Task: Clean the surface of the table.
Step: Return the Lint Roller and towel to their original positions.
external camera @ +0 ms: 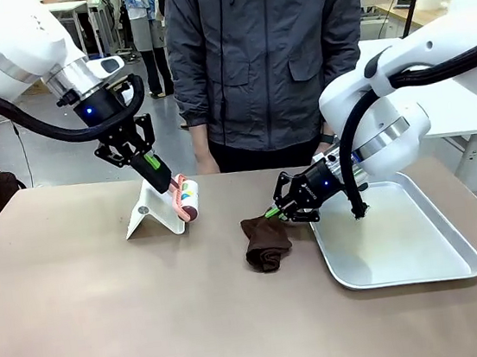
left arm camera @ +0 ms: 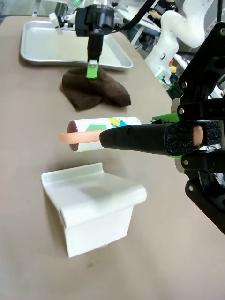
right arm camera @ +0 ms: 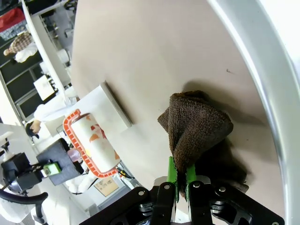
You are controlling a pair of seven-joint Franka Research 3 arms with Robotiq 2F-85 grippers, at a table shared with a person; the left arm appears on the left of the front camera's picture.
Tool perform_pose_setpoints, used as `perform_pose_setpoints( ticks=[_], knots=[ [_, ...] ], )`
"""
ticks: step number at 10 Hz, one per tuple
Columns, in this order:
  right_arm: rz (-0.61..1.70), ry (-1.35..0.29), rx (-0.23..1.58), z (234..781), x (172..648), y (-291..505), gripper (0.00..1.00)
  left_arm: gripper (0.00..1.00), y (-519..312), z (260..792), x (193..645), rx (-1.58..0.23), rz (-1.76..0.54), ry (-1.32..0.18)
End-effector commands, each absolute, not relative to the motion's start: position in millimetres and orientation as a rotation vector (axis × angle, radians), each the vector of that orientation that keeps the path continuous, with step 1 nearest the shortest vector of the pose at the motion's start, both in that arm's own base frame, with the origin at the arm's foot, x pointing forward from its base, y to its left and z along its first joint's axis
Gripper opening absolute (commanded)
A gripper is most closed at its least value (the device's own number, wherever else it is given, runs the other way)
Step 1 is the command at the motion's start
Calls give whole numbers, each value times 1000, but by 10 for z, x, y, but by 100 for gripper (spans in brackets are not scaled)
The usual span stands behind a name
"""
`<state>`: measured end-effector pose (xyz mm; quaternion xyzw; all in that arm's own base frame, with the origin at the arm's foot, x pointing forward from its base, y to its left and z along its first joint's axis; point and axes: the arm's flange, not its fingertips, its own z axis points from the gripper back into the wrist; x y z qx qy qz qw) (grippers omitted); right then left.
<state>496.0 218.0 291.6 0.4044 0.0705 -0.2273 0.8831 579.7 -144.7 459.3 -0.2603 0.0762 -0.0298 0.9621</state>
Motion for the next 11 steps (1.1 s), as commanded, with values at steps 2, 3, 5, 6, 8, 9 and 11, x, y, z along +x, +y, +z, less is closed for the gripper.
perform_pose_setpoints(
  ticks=[2, 3, 5, 6, 8, 9, 11],
  knots=[
    [-485, 144, 851, 2926, 4964, 2186, 8, 22, -1507, 4577, 5973, -459, -28, 153],
    [-485, 144, 851, 2926, 4964, 2186, 8, 22, -1503, 4535, 5983, -440, -11, 148],
    [-485, 144, 851, 2926, 4964, 2186, 8, 22, -1468, 4480, 5952, -434, -15, 137],
    [-485, 144, 851, 2926, 4964, 2186, 8, 22, -1450, 4450, 5921, -428, -8, 114],
    [-485, 144, 851, 2926, 4964, 2186, 8, 22, -1433, 4367, 5876, -413, -2, 121],
    [-485, 144, 851, 2926, 4964, 2186, 8, 22, -1425, 4338, 5878, -406, 1, 131],
    [-485, 144, 851, 2926, 4964, 2186, 8, 22, -1434, 4302, 5891, -400, 13, 137]
  ],
)
